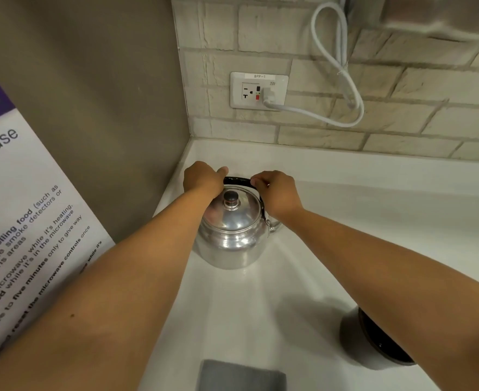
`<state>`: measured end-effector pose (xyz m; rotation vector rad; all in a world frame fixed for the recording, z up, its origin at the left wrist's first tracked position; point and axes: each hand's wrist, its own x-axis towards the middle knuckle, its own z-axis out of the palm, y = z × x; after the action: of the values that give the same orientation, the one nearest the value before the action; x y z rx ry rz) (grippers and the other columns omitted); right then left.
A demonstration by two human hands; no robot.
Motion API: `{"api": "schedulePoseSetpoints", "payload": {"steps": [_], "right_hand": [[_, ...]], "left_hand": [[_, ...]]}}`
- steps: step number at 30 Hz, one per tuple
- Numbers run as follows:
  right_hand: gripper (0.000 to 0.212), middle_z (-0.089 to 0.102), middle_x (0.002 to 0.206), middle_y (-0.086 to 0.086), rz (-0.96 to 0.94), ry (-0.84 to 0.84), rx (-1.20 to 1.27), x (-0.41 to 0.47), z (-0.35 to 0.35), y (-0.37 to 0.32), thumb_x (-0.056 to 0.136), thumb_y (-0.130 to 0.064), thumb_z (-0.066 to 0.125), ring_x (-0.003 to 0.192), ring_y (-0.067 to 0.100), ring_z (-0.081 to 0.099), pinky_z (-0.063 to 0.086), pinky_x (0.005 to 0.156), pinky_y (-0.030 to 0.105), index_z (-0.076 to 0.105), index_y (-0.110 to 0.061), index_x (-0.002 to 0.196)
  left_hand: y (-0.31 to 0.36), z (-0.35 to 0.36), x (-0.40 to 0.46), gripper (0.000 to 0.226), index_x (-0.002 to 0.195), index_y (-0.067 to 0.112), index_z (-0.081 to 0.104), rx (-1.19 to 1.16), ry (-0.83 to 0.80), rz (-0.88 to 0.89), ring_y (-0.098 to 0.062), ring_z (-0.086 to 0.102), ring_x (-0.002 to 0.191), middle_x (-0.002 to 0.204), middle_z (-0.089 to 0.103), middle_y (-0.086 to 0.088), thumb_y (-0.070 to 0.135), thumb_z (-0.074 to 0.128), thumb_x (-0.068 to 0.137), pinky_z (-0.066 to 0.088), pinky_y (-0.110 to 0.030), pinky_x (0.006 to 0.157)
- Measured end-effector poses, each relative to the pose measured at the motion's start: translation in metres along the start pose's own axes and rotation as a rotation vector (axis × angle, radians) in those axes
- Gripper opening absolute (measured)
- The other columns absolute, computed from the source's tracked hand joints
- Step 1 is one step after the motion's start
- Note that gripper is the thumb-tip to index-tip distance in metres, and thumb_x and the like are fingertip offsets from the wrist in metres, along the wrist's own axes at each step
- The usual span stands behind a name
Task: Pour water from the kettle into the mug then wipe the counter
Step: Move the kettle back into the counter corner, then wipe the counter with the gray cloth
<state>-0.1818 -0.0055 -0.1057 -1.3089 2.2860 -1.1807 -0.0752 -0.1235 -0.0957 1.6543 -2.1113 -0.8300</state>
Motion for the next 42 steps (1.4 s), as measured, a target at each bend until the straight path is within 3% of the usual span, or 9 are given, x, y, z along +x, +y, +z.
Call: {"api": "schedulePoseSetpoints", "payload": {"steps": [7,11,15,22,25,28,32,36,42], "right_hand": [[0.032,0.069,0.095,0.029,0.068,-0.110,-0.053,-0.001,-0.016,-0.006,0.092,-0.017,0.050,0.094,0.041,0.062,0.045,0.079,0.038,0.065,0.011,0.094],[0.031,0.062,0.127,0.012,0.069,-0.066,0.011,-0.029,-0.029,-0.017,0.093,-0.021,0.051,0.112,0.025,0.059,0.041,0.092,0.021,0.064,-0.007,0.118],[0.028,0.058,0.123,0.008,-0.037,-0.012,0.008,-0.073,-0.057,-0.028,0.093,-0.026,0.053,0.102,0.019,0.059,0.040,0.083,0.022,0.065,-0.017,0.116],[0.026,0.058,0.120,-0.004,-0.219,0.131,-0.016,-0.206,-0.120,-0.011,0.093,-0.027,0.055,0.111,0.008,0.050,0.033,0.091,0.008,0.066,-0.022,0.116],[0.025,0.053,0.121,-0.017,-0.166,0.309,0.035,-0.272,-0.140,0.024,0.094,-0.029,0.053,0.115,0.002,0.046,0.038,0.091,0.013,0.061,-0.030,0.118],[0.031,0.047,0.125,-0.018,0.006,0.454,0.039,-0.328,-0.151,0.074,0.096,-0.030,0.048,0.120,0.009,0.044,0.039,0.091,0.023,0.051,-0.032,0.127],[0.054,0.027,0.157,0.007,0.284,0.178,-0.205,-0.376,-0.146,0.127,0.098,-0.033,0.037,0.145,0.025,0.020,0.020,0.118,0.039,0.025,-0.015,0.148],[0.064,-0.007,0.162,0.004,0.265,-0.147,-0.546,-0.388,-0.136,0.147,0.098,-0.045,0.017,0.148,0.024,-0.012,-0.005,0.119,0.042,-0.005,-0.015,0.151],[0.064,-0.013,0.161,0.001,0.253,-0.165,-0.608,-0.390,-0.133,0.152,0.096,-0.049,0.007,0.146,0.022,-0.018,-0.010,0.119,0.041,-0.011,-0.018,0.150]], "left_hand": [[0.004,-0.018,-0.021,0.056,0.050,0.009,0.045,-0.031,0.121,0.143,-0.033,0.060,0.066,0.062,0.060,-0.013,0.039,0.047,0.097,0.026,-0.028,0.043],[0.010,-0.040,-0.049,0.035,0.092,0.006,0.069,-0.193,0.237,0.282,-0.027,0.062,0.095,0.105,0.066,-0.017,0.038,0.054,0.094,0.046,-0.028,0.077],[0.007,-0.052,-0.116,0.022,0.089,0.014,0.068,-0.281,0.341,0.515,-0.011,0.055,0.082,0.098,0.063,-0.006,0.034,0.060,0.090,0.034,-0.010,0.066],[-0.081,0.006,-0.282,0.020,0.074,0.011,0.067,-0.025,0.063,0.520,-0.021,0.059,0.072,0.076,0.063,-0.003,0.024,0.063,0.089,0.046,-0.032,0.067],[-0.128,0.037,-0.338,0.016,0.097,0.006,0.073,0.105,-0.017,0.532,-0.028,0.065,0.096,0.102,0.071,-0.011,0.014,0.061,0.091,0.050,-0.036,0.089],[-0.152,0.056,-0.368,0.044,0.142,0.008,0.042,0.205,-0.072,0.524,-0.021,0.033,0.140,0.150,0.038,-0.004,0.025,0.041,0.101,0.018,-0.036,0.118],[-0.147,0.071,-0.357,0.055,0.152,0.026,0.000,0.470,-0.120,0.534,-0.018,-0.006,0.148,0.160,-0.005,0.008,0.043,0.005,0.100,-0.012,-0.041,0.116],[-0.099,0.097,-0.312,0.055,0.153,0.026,-0.001,0.549,-0.172,0.519,-0.025,-0.005,0.148,0.163,-0.004,0.003,0.042,0.008,0.101,-0.007,-0.048,0.117],[-0.054,0.123,-0.274,0.057,0.153,0.027,-0.003,0.603,-0.252,0.558,-0.025,-0.007,0.148,0.163,-0.005,0.001,0.046,0.007,0.100,-0.007,-0.047,0.117]]}}
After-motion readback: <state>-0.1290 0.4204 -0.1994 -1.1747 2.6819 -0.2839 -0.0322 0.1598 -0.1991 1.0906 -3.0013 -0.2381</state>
